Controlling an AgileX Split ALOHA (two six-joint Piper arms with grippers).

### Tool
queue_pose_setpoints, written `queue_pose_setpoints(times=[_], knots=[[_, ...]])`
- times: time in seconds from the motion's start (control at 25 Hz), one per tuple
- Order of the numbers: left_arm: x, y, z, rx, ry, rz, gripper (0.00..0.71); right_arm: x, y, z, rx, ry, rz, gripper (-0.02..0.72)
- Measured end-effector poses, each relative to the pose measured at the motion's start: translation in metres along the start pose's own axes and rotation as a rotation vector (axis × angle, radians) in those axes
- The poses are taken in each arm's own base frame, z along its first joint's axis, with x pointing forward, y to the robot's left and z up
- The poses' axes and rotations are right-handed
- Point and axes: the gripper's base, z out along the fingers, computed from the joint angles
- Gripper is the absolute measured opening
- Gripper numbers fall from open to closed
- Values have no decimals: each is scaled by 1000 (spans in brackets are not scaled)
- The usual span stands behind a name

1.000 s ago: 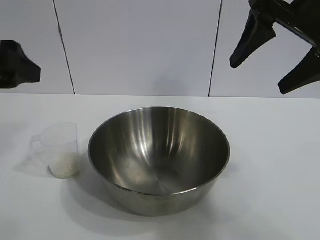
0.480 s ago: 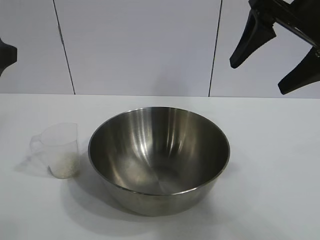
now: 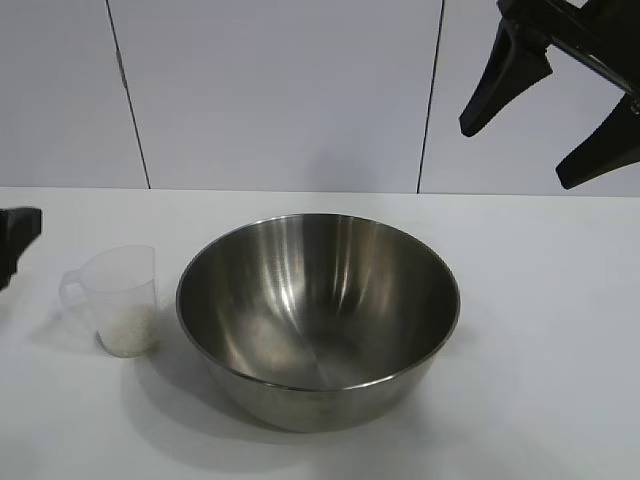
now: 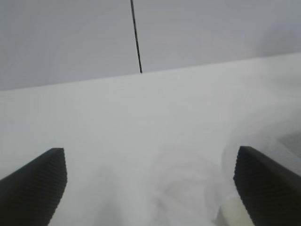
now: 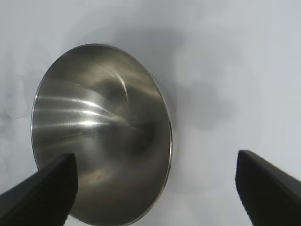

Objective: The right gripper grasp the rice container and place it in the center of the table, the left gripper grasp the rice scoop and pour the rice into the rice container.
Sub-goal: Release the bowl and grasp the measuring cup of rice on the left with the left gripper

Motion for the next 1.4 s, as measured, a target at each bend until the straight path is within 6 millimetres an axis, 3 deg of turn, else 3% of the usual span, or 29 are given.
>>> queue_pose_setpoints(times=[0.28, 1.04, 1.4], knots=[[8, -4, 2, 31, 33, 49, 614, 0, 0, 0, 0, 0, 0, 631], [14, -5, -5, 55, 51, 67, 604, 0, 0, 0, 0, 0, 0, 631], [47, -15, 5, 119, 199, 106, 604, 0, 0, 0, 0, 0, 0, 631]])
